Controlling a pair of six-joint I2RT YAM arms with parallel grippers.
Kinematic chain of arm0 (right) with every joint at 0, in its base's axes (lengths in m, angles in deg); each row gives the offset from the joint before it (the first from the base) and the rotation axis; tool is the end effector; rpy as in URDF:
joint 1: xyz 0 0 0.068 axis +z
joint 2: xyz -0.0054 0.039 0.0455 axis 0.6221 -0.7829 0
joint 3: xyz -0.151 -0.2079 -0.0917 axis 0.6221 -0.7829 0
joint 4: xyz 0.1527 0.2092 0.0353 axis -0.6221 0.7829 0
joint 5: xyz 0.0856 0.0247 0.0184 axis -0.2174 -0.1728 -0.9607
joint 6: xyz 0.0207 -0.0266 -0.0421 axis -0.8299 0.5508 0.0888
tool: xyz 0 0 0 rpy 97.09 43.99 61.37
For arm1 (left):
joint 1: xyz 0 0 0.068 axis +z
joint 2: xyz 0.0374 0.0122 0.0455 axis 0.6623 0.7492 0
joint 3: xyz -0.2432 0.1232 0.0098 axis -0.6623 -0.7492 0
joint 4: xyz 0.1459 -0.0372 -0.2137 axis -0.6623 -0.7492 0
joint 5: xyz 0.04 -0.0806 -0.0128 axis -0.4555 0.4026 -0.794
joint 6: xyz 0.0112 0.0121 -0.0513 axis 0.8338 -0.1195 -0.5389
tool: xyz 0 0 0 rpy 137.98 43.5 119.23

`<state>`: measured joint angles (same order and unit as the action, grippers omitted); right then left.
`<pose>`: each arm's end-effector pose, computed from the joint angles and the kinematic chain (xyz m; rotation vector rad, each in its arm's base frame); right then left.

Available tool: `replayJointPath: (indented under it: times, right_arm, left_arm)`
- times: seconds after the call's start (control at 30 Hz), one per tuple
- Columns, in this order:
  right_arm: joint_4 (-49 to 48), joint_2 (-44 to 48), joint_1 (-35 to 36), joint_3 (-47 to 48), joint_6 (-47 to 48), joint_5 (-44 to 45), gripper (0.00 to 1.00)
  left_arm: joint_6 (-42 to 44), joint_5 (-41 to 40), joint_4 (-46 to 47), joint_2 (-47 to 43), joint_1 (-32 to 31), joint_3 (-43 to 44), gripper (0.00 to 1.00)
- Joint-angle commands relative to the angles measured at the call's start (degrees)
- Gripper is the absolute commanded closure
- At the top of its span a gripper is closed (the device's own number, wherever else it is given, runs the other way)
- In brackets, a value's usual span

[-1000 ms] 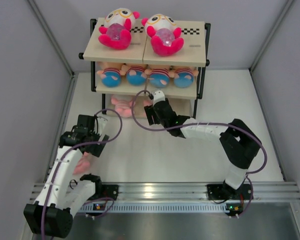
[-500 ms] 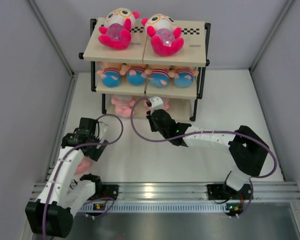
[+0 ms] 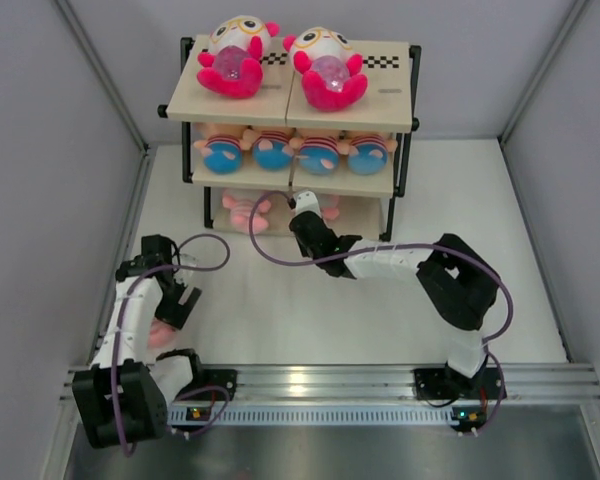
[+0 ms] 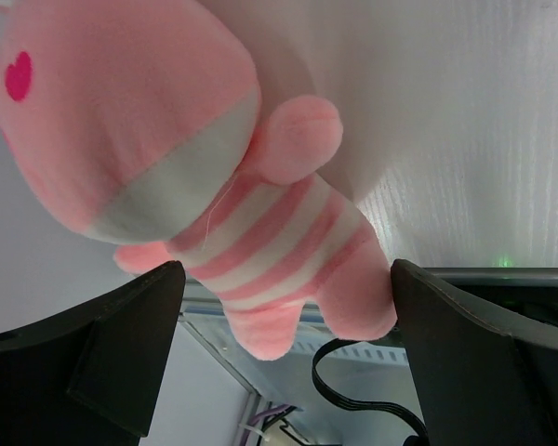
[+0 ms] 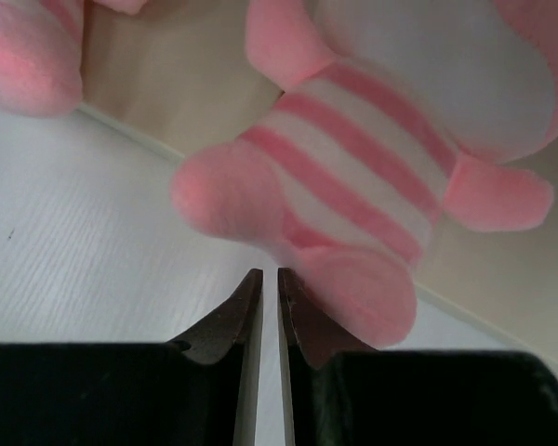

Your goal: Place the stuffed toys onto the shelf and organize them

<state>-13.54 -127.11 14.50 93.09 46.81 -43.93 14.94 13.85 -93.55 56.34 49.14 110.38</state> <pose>0.2587 0.3156 0.1929 -0.4558 2.0835 0.1596 0.1555 0.0295 0.2158 0.5515 2.9207 0.4493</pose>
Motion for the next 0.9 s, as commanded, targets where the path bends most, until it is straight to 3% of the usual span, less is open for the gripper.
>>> replayJointPath:
  times: [0.0,0.43,0.87]
  right_arm:
    - [0.15,-1.14,-1.11,4.93,2.09,2.46,0.88]
    - [-2.84,3.59,-2.26,1.69,4.64,-0.70,0.88]
    - [-4.07,9.04,3.54,0.19,9.38,-1.58,0.82]
  left_arm:
    - [2.76,2.90,2.27,1.92,3.41,1.89,0.02]
    - [3.46,9.94,2.27,1.56,7.36,10.42,0.01]
    - [11.11,13.27,6.92,15.80,23.97,12.88,0.02]
